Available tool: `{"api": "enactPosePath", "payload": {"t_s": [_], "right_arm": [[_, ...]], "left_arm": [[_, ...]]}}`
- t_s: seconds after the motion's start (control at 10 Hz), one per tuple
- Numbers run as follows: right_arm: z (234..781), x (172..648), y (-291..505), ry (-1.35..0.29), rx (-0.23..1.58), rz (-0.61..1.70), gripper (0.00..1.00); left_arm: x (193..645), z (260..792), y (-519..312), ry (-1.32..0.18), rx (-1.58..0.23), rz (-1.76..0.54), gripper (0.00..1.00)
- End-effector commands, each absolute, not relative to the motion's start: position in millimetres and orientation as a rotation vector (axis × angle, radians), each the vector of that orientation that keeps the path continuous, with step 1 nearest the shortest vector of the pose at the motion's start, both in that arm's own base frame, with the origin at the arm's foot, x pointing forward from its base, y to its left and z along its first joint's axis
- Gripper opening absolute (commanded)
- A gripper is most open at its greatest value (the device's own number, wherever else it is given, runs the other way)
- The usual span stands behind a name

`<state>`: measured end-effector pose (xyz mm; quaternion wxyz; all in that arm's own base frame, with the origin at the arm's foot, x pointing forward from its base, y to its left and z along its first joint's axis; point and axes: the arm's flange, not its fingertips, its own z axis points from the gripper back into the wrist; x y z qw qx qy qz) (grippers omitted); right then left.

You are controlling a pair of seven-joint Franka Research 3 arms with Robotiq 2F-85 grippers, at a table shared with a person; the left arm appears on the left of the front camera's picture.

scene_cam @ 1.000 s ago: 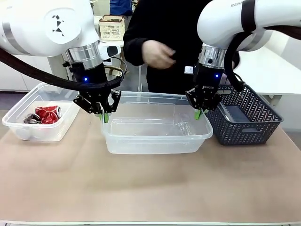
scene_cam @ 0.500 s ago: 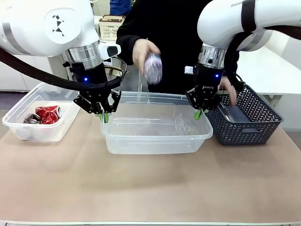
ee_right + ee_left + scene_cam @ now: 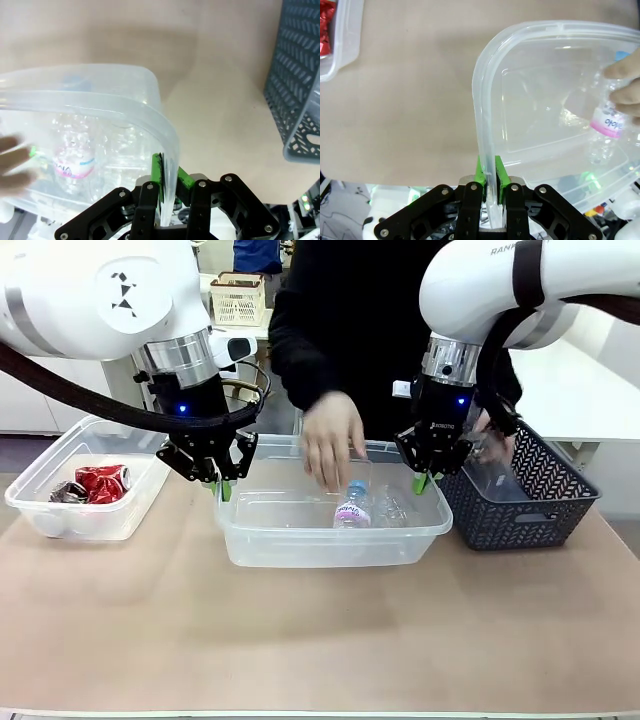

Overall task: Sort the waste into each basket.
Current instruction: Offer the picked Organizing box to the human.

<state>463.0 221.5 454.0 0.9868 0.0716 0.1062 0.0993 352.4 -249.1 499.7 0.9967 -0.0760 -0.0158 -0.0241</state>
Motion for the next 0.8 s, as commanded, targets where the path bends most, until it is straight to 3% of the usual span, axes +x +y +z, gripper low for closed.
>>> {"api": "enactPosePath", "payload": {"t_s": [0.0,0.7], "right_arm": [[457.7,459.4,226.0,0.203,0.147,0.208,0.05],[457.7,459.4,226.0,0.203,0.147,0.208,0.05]], "left_arm": [[348.0,499.3,-254.9,-0.035,-0.177,-0.047,0.08],[348.0,499.3,-254.9,-0.035,-0.177,-0.047,0.08]]}}
